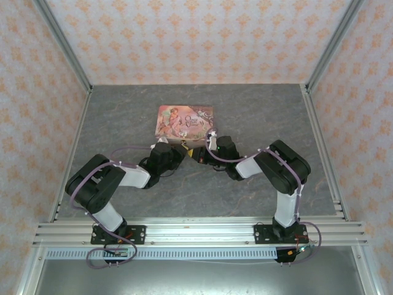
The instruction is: Unlock a padlock with a key
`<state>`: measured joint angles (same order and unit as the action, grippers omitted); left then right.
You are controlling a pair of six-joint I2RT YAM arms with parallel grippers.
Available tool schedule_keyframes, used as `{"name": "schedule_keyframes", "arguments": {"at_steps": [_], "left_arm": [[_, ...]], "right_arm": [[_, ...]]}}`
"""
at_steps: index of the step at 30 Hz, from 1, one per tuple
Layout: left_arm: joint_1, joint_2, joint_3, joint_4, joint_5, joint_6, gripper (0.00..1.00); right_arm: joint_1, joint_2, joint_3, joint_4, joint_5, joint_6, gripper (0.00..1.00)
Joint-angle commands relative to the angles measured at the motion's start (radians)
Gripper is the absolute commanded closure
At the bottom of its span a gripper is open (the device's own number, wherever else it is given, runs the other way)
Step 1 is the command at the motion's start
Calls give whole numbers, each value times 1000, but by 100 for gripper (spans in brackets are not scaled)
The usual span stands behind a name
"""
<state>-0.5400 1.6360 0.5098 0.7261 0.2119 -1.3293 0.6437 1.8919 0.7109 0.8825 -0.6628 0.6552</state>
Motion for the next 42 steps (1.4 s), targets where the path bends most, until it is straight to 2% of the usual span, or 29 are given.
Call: {"name": "schedule_keyframes", "arguments": {"at_steps": [1, 6, 11, 16, 20, 24, 27, 29, 34, 37, 42], "left_arm": [[-34, -31, 10, -79, 59, -1, 100], [-33, -55, 18, -129, 40, -19, 100], [-31, -85, 40, -224, 20, -38, 100], [-25, -114, 45, -283, 9, -88, 100], [-17, -152, 47, -335, 7, -125, 100], [0, -199, 60, -413, 16, -148, 100], [19, -227, 79, -479, 33, -162, 100], [30, -238, 90, -513, 55, -171, 100], [57, -253, 108, -555, 115, -185, 100], [62, -258, 118, -578, 134, -186, 100], [67, -255, 135, -594, 160, -194, 100]], "right_arm": [[-12, -6, 39, 97, 11, 11, 95], [-12, -51, -18, 65, 23, -22, 87], [-12, -136, -98, -7, 57, -80, 64], [-12, -250, -145, -188, 88, -207, 48], [-1, -366, -149, -368, 138, -364, 44], [94, -471, -70, -639, 325, -621, 43], [153, -499, -35, -726, 393, -810, 42], [176, -517, -52, -710, 430, -922, 42], [222, -560, -164, -513, 489, -1233, 41], [239, -541, -163, -498, 518, -1366, 40], [284, -469, -162, -379, 621, -1484, 40]]}}
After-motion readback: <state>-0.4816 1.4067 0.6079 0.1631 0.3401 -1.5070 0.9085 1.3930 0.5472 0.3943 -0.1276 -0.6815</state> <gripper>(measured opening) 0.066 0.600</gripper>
